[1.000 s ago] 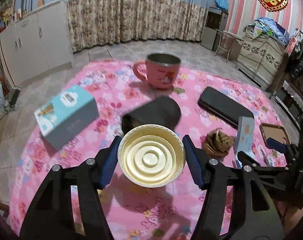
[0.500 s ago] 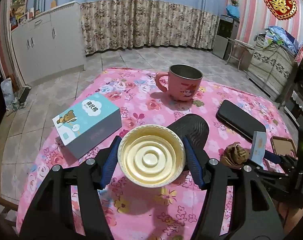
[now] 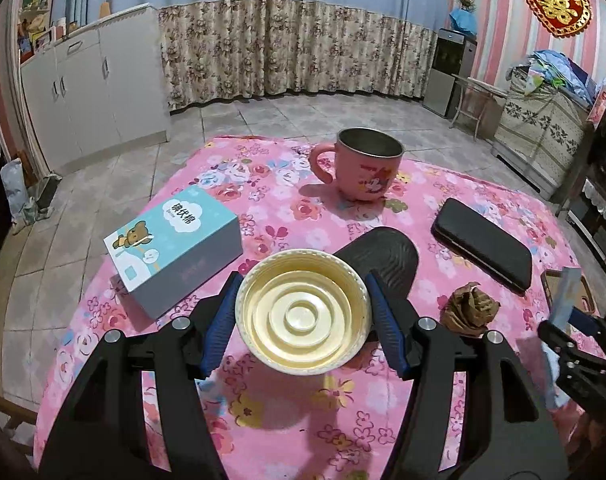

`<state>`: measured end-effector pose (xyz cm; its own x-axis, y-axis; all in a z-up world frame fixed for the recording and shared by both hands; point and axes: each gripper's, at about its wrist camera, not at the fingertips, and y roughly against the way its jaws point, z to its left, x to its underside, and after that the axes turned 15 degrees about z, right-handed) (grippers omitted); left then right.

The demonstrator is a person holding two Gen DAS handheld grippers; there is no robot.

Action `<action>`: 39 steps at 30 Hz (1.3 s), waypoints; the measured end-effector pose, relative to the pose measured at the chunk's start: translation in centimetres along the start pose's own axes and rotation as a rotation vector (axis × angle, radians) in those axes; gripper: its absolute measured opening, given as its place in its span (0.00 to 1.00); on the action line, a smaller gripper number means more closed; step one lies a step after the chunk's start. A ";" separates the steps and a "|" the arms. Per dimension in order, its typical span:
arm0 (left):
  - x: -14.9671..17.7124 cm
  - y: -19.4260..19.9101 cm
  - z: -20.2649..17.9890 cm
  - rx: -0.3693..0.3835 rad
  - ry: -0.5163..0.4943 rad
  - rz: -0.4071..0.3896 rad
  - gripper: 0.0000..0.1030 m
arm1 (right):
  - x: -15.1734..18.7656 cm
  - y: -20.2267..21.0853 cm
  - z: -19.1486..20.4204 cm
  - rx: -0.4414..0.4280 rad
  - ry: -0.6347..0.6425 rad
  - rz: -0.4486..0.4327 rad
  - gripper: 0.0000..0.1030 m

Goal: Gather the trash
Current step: 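Carry the gold tray and card packet over to the blue basket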

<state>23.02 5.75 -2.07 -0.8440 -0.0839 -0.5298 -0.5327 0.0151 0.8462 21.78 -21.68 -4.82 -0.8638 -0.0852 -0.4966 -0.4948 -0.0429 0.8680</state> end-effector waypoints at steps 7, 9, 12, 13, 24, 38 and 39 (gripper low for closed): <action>0.3 1.0 -2.1 0.012 -0.059 -0.038 0.59 | 0.6 2.8 -2.3 0.045 -0.037 -0.044 0.53; 0.4 1.1 -2.7 0.034 -0.068 -0.037 0.59 | 1.0 3.4 -2.9 0.049 -0.052 -0.048 0.53; 0.6 1.4 -3.7 0.035 -0.089 -0.049 0.59 | 1.6 4.1 -4.0 0.059 -0.070 -0.045 0.53; 0.8 1.5 -4.1 0.032 -0.097 -0.054 0.59 | 1.7 4.3 -4.2 0.059 -0.076 -0.044 0.53; 3.7 4.5 -9.8 0.115 -0.179 -0.070 0.59 | 5.2 9.8 -10.1 0.095 -0.150 -0.079 0.53; 7.0 8.4 -20.8 0.173 -0.286 -0.072 0.59 | 11.5 15.3 -20.1 0.186 -0.295 -0.106 0.53; 7.3 8.7 -21.9 0.179 -0.298 -0.077 0.59 | 12.0 15.4 -20.5 0.191 -0.305 -0.108 0.53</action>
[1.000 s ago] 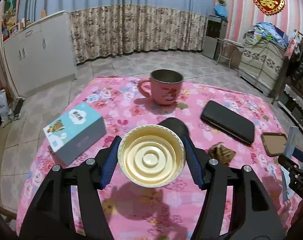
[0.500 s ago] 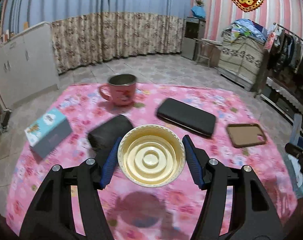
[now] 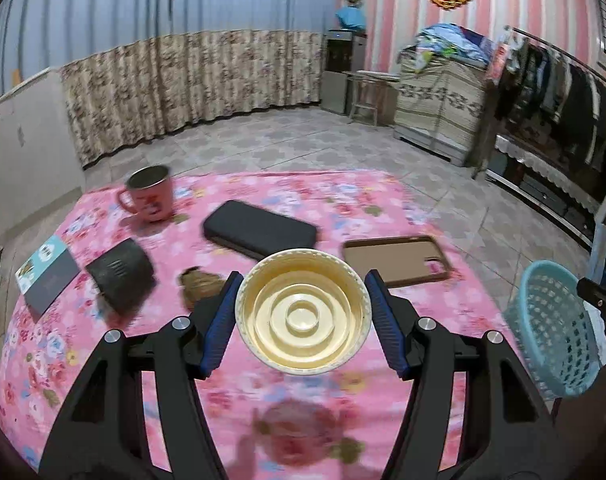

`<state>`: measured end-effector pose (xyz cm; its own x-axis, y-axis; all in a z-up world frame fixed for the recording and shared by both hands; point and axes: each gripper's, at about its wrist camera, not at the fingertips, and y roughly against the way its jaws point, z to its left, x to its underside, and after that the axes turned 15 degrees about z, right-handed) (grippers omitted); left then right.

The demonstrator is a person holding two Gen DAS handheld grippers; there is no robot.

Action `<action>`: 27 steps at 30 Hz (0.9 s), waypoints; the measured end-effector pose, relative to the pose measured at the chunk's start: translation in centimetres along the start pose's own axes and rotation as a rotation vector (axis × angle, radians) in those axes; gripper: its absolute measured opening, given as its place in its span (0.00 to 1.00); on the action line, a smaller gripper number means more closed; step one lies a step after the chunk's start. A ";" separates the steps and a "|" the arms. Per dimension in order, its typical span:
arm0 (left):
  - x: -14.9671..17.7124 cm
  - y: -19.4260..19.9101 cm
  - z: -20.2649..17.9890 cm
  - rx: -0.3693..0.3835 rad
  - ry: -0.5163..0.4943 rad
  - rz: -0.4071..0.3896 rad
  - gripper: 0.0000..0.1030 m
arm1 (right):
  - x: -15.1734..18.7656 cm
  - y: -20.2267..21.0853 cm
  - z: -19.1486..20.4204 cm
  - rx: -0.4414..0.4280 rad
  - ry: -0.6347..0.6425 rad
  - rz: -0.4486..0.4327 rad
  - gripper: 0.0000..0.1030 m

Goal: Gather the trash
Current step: 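Carry the gold tray and card packet over to the blue basket, then open both tools over the basket to drop the tray and packet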

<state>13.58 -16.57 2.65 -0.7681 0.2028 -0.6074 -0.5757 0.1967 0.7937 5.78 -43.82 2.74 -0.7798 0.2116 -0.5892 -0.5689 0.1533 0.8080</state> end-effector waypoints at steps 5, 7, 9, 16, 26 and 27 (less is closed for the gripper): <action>0.3 -0.4 -4.9 0.027 -0.059 0.002 0.59 | 1.2 -0.1 -3.9 0.037 -0.052 0.003 0.53; 0.4 -0.8 -6.7 0.036 -0.085 0.007 0.59 | 1.5 0.1 -5.6 0.049 -0.085 -0.001 0.53; 0.5 -1.3 -8.9 0.049 -0.117 0.014 0.59 | 1.9 0.2 -7.0 0.063 -0.115 -0.002 0.53; 1.4 -2.1 -15.0 0.114 -0.205 0.015 0.59 | 3.1 0.3 -10.5 0.104 -0.178 -0.008 0.53; 2.8 -3.2 -22.2 0.178 -0.333 0.032 0.59 | 4.9 -1.4 -13.8 0.094 -0.244 0.021 0.53; 2.8 -3.4 -22.7 0.185 -0.337 0.036 0.59 | 5.0 -1.6 -14.2 0.096 -0.248 0.025 0.53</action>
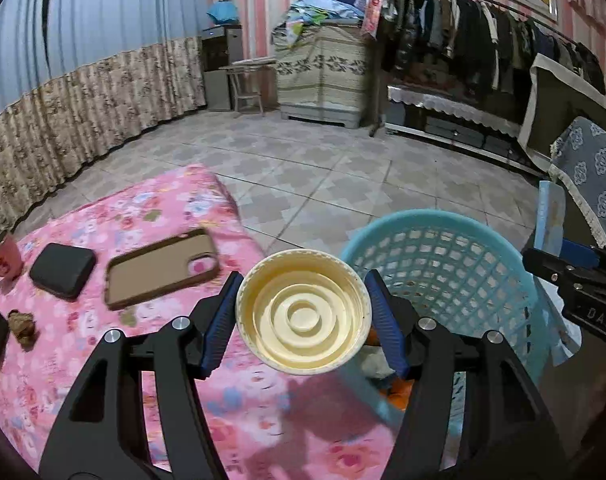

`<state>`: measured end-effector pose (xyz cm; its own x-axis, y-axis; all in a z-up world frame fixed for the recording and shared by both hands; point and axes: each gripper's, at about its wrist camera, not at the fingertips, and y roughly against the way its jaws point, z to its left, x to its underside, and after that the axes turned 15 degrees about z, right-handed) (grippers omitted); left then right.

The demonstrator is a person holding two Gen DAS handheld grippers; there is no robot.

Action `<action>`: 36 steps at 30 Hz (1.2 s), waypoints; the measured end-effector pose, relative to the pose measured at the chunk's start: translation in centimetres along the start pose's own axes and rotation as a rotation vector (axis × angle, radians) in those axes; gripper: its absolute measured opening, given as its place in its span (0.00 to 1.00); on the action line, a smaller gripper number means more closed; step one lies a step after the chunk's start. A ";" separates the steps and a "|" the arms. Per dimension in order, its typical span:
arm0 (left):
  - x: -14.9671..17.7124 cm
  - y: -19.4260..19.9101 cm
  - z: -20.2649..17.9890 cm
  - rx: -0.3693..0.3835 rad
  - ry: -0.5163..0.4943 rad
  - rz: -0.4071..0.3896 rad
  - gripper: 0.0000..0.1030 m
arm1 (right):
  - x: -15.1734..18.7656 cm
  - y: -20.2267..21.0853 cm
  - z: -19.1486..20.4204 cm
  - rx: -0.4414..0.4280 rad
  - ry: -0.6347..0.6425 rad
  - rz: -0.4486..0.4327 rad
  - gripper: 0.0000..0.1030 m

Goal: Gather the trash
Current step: 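Open both tools over the basket to drop the tray and packet, then move both tools back over the table toward the remaining items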

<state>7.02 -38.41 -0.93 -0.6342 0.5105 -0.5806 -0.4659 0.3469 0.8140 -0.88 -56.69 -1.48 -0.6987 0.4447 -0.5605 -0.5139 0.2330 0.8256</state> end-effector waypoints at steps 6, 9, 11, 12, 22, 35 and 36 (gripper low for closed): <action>-1.3 -1.2 -2.7 0.036 -0.030 0.008 0.59 | -0.2 -0.8 -2.0 0.001 -0.039 0.016 0.53; -1.9 -1.7 -3.8 0.071 -0.046 0.019 0.59 | -0.2 -0.9 -2.4 0.002 -0.047 0.020 0.53; -2.2 -1.8 -4.2 0.080 -0.048 0.018 0.60 | -0.1 -1.1 -2.6 -0.001 -0.051 0.022 0.53; -2.3 -1.8 -4.2 0.087 -0.050 0.020 0.65 | -0.1 -1.3 -2.6 -0.003 -0.053 0.024 0.53; -2.6 -0.5 -1.7 0.037 0.003 -0.016 0.90 | 0.1 -1.8 -1.7 -0.013 -0.038 0.033 0.53; -1.0 0.9 3.2 -0.055 0.047 -0.008 0.95 | -0.8 -3.4 0.9 -0.027 -0.018 0.057 0.54; -0.8 1.1 3.6 -0.060 0.051 -0.014 0.95 | -1.0 -3.5 1.2 -0.023 -0.019 0.060 0.62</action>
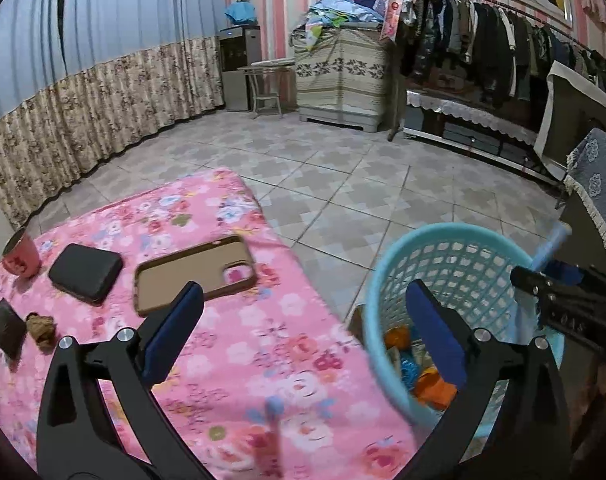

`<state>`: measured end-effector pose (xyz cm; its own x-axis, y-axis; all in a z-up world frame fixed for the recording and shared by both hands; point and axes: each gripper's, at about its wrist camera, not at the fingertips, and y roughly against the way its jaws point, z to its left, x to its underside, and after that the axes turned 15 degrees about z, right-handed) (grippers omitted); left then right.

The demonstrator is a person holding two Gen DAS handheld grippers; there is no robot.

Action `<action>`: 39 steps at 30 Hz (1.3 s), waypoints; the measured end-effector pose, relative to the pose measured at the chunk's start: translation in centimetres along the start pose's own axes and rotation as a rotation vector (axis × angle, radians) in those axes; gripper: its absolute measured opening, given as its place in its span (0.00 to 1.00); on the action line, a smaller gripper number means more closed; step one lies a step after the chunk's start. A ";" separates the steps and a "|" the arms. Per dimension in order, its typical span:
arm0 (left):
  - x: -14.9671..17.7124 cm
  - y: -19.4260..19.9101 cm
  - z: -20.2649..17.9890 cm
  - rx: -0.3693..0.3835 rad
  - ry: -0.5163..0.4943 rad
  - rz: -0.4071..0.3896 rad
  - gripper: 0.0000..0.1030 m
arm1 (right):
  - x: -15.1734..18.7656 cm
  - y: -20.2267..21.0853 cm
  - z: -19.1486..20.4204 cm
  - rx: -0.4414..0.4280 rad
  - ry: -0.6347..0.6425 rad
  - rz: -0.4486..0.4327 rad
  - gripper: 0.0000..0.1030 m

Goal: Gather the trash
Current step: 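Move both tools back over the table toward the remaining items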

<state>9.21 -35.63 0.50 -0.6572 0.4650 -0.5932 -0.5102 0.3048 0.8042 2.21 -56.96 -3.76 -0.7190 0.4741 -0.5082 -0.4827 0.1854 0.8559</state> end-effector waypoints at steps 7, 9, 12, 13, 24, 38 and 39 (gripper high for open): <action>0.1 1.5 3.9 -0.017 0.058 -0.028 0.95 | -0.9 1.0 1.5 0.053 -0.010 -0.056 0.91; 0.3 2.0 4.7 -0.024 0.070 -0.041 0.95 | -0.8 1.1 2.0 0.069 0.000 -0.055 0.91; 0.7 2.9 6.2 -0.039 0.092 -0.057 0.95 | -0.6 1.2 2.7 0.079 0.011 -0.044 0.91; 0.8 3.2 6.8 -0.043 0.101 -0.061 0.95 | -0.5 1.3 3.0 0.079 0.014 -0.045 0.91; 3.2 6.7 13.4 -0.112 0.178 -0.106 0.95 | 0.4 5.1 9.7 0.033 0.125 -0.130 0.91; 5.2 8.6 26.2 -0.222 0.326 -0.115 0.95 | 0.3 5.8 21.8 -0.085 0.278 -0.158 0.96; 5.1 8.7 27.1 -0.231 0.336 -0.114 0.95 | 0.4 5.7 22.4 -0.090 0.288 -0.155 0.96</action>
<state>16.45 -8.03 5.44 -0.7141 0.1308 -0.6877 -0.6761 0.1262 0.7260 10.40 -36.41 3.04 -0.7389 0.1811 -0.6490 -0.6305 0.1540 0.7608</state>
